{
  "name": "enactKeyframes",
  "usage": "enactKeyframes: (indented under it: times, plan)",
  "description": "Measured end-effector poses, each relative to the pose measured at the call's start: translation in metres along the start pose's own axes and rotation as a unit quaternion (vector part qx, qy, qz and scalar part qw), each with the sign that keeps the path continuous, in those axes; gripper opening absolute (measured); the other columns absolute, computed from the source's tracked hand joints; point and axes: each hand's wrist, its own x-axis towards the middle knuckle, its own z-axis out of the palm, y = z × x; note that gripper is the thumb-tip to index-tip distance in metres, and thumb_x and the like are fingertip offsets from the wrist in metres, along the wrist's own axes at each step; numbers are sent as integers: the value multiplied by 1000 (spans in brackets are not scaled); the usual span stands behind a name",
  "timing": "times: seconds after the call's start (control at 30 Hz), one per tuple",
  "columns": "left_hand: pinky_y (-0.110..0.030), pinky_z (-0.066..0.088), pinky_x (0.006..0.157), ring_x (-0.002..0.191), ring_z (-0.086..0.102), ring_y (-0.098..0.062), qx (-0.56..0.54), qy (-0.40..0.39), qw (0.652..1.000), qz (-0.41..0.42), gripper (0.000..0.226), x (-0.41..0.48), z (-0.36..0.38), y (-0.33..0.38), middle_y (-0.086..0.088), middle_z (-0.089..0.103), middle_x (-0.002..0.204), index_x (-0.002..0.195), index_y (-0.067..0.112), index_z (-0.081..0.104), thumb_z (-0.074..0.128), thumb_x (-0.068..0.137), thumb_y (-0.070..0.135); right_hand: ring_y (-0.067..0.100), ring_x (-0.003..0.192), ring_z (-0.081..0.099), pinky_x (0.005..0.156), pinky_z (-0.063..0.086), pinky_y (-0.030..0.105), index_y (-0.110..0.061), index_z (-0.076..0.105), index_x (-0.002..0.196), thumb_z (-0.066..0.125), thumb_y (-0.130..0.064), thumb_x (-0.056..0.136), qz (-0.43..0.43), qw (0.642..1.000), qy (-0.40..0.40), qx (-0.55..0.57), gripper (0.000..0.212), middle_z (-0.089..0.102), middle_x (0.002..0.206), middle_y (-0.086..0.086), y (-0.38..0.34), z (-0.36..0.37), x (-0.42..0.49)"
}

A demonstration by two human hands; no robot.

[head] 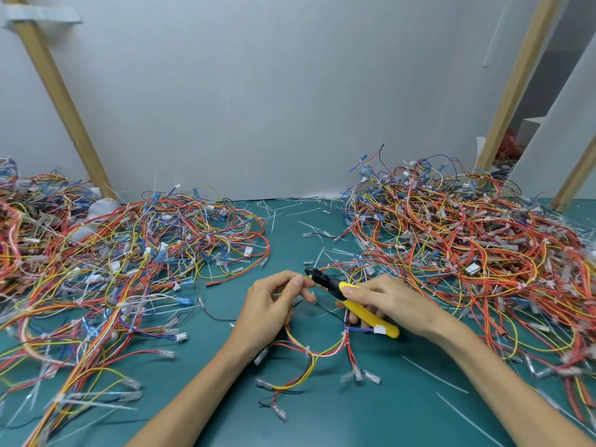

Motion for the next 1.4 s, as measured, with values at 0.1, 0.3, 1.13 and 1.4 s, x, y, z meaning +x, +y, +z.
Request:
enactKeyframes:
  times: [0.1,0.3,1.13,1.4]
  plan:
    - [-22,35,44,47,36,-19,4,-7,1000,2,25,0,0,-1,-3,72,83,92,17,68,46,102,22,13,68,67,66,48,33,-9,72,81,52,-76,72,-6,1000,-6,0,70,75,83,4,1,-1,1]
    - [-25,33,44,47,36,-18,21,-3,1000,7,24,0,1,-1,-1,72,82,89,18,66,46,102,21,14,71,68,69,49,30,-22,74,79,45,-74,81,11,999,-28,27,59,74,86,5,-3,-2,-2]
    - [-22,34,43,45,36,-17,11,10,1000,4,24,0,1,2,-2,71,79,88,15,64,46,102,21,6,52,61,54,45,17,-13,67,71,37,-58,99,5,990,70,-125,61,69,67,0,-4,11,-1]
    - [-21,36,44,43,38,-15,28,11,999,9,24,1,0,0,1,71,78,88,16,65,46,102,22,9,49,62,57,51,24,-14,64,67,39,-55,99,-9,985,91,-147,59,68,64,2,-2,14,1]
